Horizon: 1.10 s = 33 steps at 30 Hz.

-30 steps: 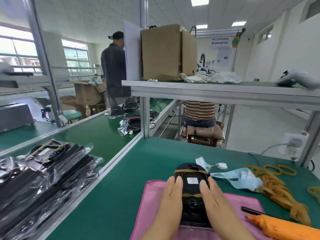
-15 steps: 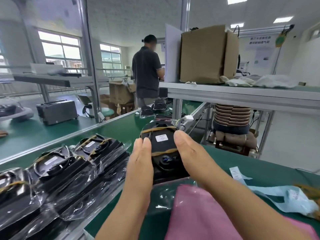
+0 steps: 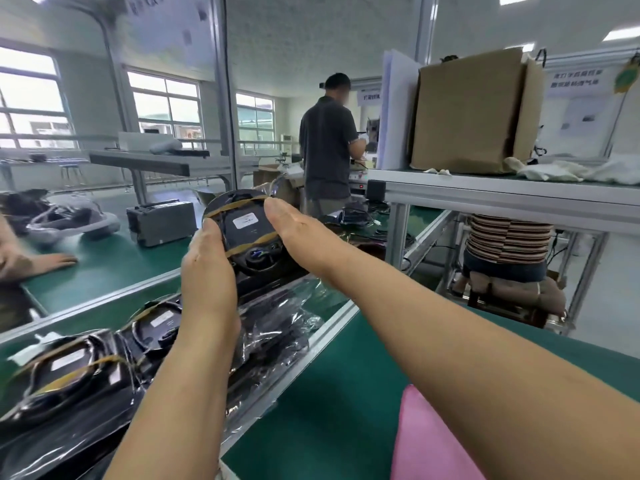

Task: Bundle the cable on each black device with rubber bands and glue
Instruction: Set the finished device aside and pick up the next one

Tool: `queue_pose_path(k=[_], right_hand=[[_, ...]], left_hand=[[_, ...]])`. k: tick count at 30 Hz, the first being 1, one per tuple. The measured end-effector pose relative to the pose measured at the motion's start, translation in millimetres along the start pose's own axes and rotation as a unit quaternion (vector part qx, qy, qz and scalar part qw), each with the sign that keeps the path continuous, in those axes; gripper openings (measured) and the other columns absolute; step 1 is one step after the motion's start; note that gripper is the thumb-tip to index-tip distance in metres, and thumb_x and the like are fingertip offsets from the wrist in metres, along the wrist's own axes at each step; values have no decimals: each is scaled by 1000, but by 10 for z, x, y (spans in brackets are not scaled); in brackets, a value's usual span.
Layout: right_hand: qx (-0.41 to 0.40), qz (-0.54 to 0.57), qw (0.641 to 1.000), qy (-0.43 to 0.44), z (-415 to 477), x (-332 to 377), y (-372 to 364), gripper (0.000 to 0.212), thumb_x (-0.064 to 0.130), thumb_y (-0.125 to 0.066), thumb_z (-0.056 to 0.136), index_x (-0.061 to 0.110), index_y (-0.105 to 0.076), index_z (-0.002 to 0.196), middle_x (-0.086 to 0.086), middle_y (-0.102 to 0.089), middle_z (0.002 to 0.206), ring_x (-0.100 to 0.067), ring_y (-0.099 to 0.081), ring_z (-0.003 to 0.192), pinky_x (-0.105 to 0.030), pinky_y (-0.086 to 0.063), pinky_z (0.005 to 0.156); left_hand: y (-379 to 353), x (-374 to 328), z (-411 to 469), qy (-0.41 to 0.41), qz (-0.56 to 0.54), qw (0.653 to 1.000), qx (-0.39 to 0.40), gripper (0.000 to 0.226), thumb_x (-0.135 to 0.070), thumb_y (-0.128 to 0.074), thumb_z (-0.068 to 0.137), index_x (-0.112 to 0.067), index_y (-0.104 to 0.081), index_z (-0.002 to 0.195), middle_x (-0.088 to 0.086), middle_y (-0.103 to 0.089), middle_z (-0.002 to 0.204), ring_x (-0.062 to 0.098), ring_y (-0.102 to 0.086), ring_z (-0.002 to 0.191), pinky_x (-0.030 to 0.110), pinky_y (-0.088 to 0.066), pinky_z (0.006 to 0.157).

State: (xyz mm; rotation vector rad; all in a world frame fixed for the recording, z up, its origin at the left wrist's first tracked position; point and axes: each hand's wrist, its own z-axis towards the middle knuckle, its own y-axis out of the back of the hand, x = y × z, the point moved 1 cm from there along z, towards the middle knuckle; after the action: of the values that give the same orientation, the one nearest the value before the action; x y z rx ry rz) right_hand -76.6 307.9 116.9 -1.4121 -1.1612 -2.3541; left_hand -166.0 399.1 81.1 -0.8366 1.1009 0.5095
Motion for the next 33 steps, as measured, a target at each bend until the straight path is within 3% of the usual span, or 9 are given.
queue_pose_path(k=[2, 4, 8, 12, 15, 18, 21, 25, 33], right_hand=[[11, -7, 1000, -9, 141, -3, -77, 68, 64, -24, 99, 28, -20, 156, 9, -18, 163, -15, -17, 150, -38, -13, 122], [16, -17, 1000, -9, 249, -24, -156, 67, 60, -25, 100, 23, -23, 156, 6, -19, 163, -16, -16, 150, -39, -12, 122], [21, -25, 999, -21, 385, -147, -268, 64, 59, -23, 101, 22, -33, 152, -4, -22, 162, -19, -17, 149, -35, -16, 115], [15, 20, 998, -58, 482, -257, -308, 70, 66, -27, 97, 21, -43, 148, -2, -36, 156, -21, -32, 144, -30, -23, 105], [19, 37, 997, -69, 555, -268, -343, 66, 66, -29, 97, 23, -55, 139, -2, -42, 152, -21, -37, 139, -31, -24, 97], [31, 27, 997, -71, 612, -262, -379, 62, 64, -26, 99, 26, -58, 136, -4, -40, 153, -23, -35, 141, -34, -24, 102], [45, 24, 994, -98, 655, -281, -434, 61, 62, -26, 100, 26, -50, 143, -3, -34, 157, -23, -30, 144, -37, -20, 113], [50, -1, 995, -92, 677, -298, -510, 64, 56, -28, 102, 12, -47, 145, -10, -40, 154, -26, -35, 142, -41, -23, 119], [45, -32, 998, -36, 554, -322, -539, 58, 48, -28, 104, 11, -50, 142, -7, -47, 150, -22, -40, 138, -35, -27, 113]], left_hand=[[23, 72, 126, 7, 9, 1000, -22, 51, -58, -39, 95, -27, -57, 131, -4, -57, 139, 21, -51, 129, 49, -36, 111], [56, 159, 250, 19, 6, 999, -40, 63, -59, -39, 95, -20, -45, 145, -2, -48, 147, 20, -44, 135, 47, -32, 114], [110, 296, 406, 31, 15, 998, -46, 63, -60, -38, 96, -15, -54, 137, 4, -56, 140, 25, -50, 130, 48, -36, 113], [113, 417, 498, 36, 31, 997, -58, 65, -64, -34, 93, -20, -54, 136, -1, -57, 134, 26, -48, 127, 49, -35, 111], [98, 478, 571, 18, 54, 995, -83, 68, -64, -30, 88, -18, -53, 132, 1, -52, 140, 29, -45, 131, 53, -33, 112], [94, 533, 615, 12, 57, 993, -101, 67, -65, -27, 85, -17, -53, 124, 3, -50, 142, 29, -45, 131, 53, -35, 111], [83, 607, 635, 6, 89, 991, -103, 84, -68, -24, 83, -14, -44, 143, 6, -39, 153, 28, -36, 141, 51, -27, 116], [56, 674, 641, -43, 169, 980, -99, 69, -56, -24, 99, -5, -42, 142, 13, -37, 153, 32, -36, 139, 53, -29, 114], [71, 766, 661, -45, 197, 974, -102, 68, -53, -24, 100, -4, -42, 144, 10, -35, 156, 29, -33, 142, 49, -26, 117]])
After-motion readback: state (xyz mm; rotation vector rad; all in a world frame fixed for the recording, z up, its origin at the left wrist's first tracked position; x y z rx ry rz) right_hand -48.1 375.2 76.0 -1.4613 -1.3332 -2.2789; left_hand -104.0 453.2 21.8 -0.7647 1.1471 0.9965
